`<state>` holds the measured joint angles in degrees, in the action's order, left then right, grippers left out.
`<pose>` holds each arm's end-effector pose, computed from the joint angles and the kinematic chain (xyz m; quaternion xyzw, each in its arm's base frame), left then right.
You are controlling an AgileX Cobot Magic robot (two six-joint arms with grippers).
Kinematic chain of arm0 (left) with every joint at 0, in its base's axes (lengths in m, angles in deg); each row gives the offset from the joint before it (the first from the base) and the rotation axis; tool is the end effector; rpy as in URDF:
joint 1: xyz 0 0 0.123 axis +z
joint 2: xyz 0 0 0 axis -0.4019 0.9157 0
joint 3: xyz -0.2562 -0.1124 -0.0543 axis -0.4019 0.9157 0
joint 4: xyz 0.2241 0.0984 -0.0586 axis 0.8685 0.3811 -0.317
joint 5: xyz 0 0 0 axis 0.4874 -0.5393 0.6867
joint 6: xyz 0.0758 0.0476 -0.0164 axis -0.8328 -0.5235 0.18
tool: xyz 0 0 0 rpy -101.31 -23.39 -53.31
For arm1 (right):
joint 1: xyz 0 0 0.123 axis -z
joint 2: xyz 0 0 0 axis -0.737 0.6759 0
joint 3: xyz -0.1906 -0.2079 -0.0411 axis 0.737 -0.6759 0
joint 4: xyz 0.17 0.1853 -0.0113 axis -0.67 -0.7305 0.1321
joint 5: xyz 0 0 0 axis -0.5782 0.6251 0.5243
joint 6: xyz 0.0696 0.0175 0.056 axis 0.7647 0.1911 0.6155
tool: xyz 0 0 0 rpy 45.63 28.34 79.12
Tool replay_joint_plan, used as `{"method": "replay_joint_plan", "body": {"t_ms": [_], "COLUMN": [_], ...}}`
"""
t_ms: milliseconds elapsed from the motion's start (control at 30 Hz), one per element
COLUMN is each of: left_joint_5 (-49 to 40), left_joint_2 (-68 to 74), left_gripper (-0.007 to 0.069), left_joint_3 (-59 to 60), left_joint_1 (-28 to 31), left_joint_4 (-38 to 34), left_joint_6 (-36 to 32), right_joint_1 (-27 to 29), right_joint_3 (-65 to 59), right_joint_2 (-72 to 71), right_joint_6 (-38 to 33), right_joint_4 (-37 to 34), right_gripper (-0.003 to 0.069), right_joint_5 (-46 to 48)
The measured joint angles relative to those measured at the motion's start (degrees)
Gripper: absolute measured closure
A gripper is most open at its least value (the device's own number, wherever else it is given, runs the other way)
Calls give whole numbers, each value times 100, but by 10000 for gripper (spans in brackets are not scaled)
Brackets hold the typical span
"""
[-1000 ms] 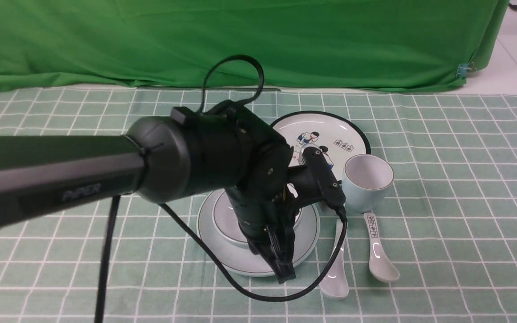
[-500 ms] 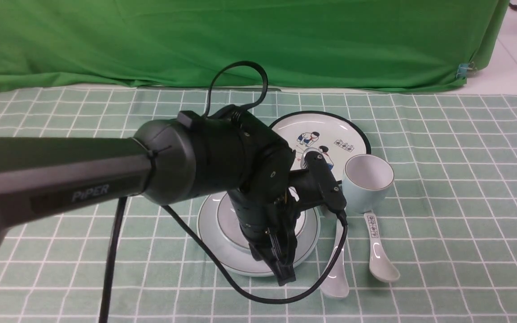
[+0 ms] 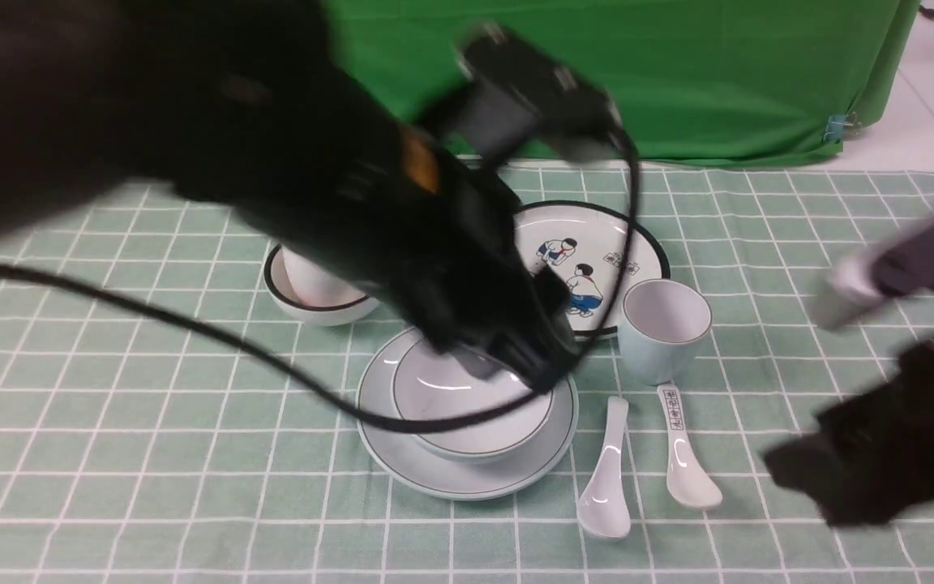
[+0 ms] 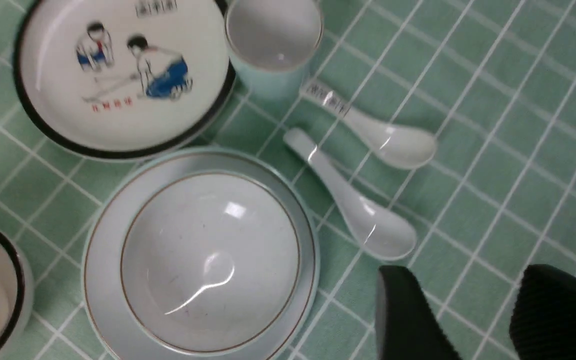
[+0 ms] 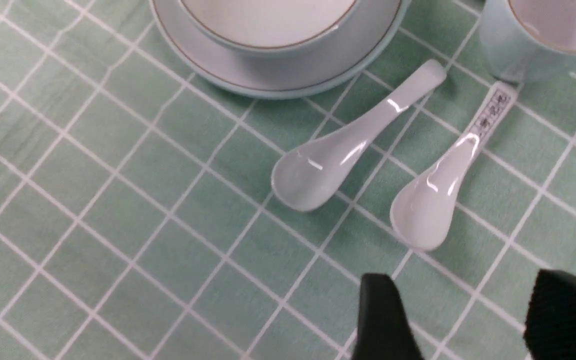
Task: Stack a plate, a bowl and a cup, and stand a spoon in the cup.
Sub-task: Use the right arm to grab a blue teacup, then use the right arm to put the blue teacup into the blue rice bowl in the middle
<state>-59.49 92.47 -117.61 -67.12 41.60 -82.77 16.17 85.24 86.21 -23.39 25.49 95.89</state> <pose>0.1941 -0.1914 0.3959 0.4208 0.8073 -0.1456 0.3873 0.2110 0.1361 0.3175 -0.3210 0.8796 0.1064 0.3346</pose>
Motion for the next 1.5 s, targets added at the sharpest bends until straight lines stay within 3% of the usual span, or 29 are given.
{"method": "replay_joint_plan", "body": {"t_ms": [100, 200, 433, 733, 800, 1067, 1267, 1500], "left_joint_5": [366, 749, 1595, 1813, 1813, 1813, 1829, 1829], "left_joint_2": [-1124, -2175, -3969, -4363, -4363, -4363, -4363, -4363], "left_gripper": [575, 616, 619, 616, 616, 615, 615, 615], "left_joint_3": [751, 1715, 3400, 3631, 3631, 3631, 3631, 3631], "left_joint_1": [0, 0, 0, 0, 0, 0, 0, 0], "left_joint_4": [-345, -436, -534, -795, -844, -856, -867, -867], "left_joint_6": [20, 20, 20, 20, 20, 20, 14, -50], "right_joint_1": [8, 111, 533, 685, 697, 704, 534, -444], "right_joint_3": [920, 1895, 3516, 3861, 3861, 3901, 3958, 4055], "right_joint_2": [1151, 2217, 3916, 4775, 4905, 4911, 4373, 3697], "right_joint_6": [-263, -360, -369, -340, -346, -366, -277, -398], "right_joint_4": [38, 37, 49, 59, 59, 117, 50, -423], "right_gripper": [244, 243, 244, 248, 279, 574, 574, 574], "right_joint_5": [170, 516, 1089, 1115, 1126, 1309, 1738, 1791]}}
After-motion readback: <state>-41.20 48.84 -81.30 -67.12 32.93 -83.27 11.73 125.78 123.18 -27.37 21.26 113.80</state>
